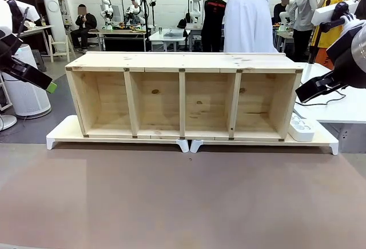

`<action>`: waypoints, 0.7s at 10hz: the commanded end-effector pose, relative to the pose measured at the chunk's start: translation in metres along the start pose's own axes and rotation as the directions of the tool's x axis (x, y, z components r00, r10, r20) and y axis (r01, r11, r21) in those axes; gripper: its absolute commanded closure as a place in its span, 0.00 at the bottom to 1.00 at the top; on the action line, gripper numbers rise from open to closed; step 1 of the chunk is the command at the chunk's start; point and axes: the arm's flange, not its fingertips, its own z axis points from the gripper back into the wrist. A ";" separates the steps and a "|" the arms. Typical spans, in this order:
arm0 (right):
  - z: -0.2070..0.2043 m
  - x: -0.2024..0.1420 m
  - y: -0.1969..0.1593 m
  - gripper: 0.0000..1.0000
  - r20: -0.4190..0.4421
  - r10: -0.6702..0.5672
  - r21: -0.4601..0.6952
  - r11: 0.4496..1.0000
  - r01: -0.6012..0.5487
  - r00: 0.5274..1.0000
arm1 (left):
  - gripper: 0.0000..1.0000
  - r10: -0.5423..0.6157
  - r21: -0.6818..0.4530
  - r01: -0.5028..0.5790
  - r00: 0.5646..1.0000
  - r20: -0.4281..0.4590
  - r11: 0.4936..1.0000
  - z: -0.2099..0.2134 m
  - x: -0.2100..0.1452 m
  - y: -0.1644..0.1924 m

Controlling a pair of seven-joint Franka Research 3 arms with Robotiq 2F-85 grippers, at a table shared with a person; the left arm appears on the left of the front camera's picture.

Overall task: Perform cable management.
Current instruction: When the cord part of the Power Cable appears at the lower middle area of the table and stops, grasp the cord part of the Power Cable.

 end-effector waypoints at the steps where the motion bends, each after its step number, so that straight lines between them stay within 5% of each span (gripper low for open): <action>1: 0.000 0.000 -0.001 0.00 -0.001 -0.002 -0.001 1.000 0.002 1.000 | 0.00 0.001 0.007 -0.001 1.000 0.000 1.000 0.000 0.000 0.001; 7: 0.000 0.000 -0.001 0.00 -0.001 -0.002 -0.001 1.000 0.002 1.000 | 0.00 0.001 0.007 -0.001 1.000 0.000 1.000 0.000 0.000 0.001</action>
